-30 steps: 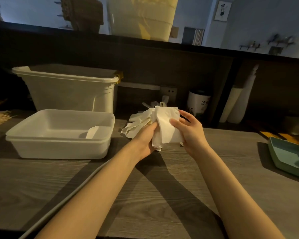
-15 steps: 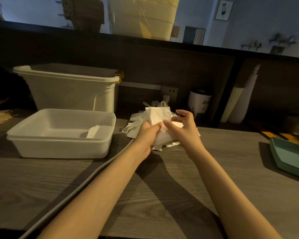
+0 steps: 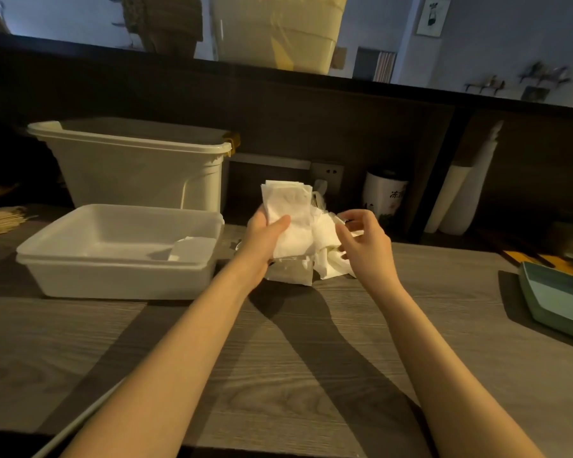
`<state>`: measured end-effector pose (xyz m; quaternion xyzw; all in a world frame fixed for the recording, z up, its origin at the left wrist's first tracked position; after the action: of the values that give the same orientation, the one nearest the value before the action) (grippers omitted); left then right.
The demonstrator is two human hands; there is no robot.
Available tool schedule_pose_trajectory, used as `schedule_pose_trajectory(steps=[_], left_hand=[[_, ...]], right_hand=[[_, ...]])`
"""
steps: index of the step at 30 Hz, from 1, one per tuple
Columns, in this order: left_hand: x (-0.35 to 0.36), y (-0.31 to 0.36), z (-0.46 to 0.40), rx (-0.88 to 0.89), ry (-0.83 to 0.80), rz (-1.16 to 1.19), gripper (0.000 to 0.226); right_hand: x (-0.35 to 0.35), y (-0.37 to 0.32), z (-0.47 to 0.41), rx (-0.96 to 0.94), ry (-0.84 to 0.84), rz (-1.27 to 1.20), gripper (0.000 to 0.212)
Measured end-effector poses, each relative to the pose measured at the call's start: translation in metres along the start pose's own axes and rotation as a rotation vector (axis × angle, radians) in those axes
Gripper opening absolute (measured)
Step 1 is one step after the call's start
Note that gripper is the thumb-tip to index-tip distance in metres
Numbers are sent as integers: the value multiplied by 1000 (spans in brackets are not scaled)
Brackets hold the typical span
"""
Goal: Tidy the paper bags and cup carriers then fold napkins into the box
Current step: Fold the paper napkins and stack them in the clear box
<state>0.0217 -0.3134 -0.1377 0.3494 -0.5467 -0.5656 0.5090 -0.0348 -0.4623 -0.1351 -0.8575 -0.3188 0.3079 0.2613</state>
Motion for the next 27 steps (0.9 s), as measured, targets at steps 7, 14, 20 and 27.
schedule_pose_trajectory(steps=[7, 14, 20, 27], left_hand=[[-15, 4, -5, -17, 61, 92, 39], [-18, 0, -9, -56, 93, 115, 39], [-18, -2, -10, -58, 92, 109, 39], [-16, -3, -9, -55, 84, 112, 42]], right_hand=[[2, 20, 7, 23, -378, 400, 42], [17, 24, 19, 63, -460, 506, 56], [9, 25, 14, 58, -201, 356, 34], [-14, 12, 0, -18, 82, 94, 21]])
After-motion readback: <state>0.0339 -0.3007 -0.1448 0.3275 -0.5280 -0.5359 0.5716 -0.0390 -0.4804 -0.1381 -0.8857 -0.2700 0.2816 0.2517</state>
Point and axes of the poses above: each hand's wrist, its own z-axis away from the middle knuckle, its own x-axis out of the palm, y = z × x, the point moved 3 cm from there along -z, towards the middle knuckle, and after that the axes turned 15 degrees about -x, right-handed, at the moved point
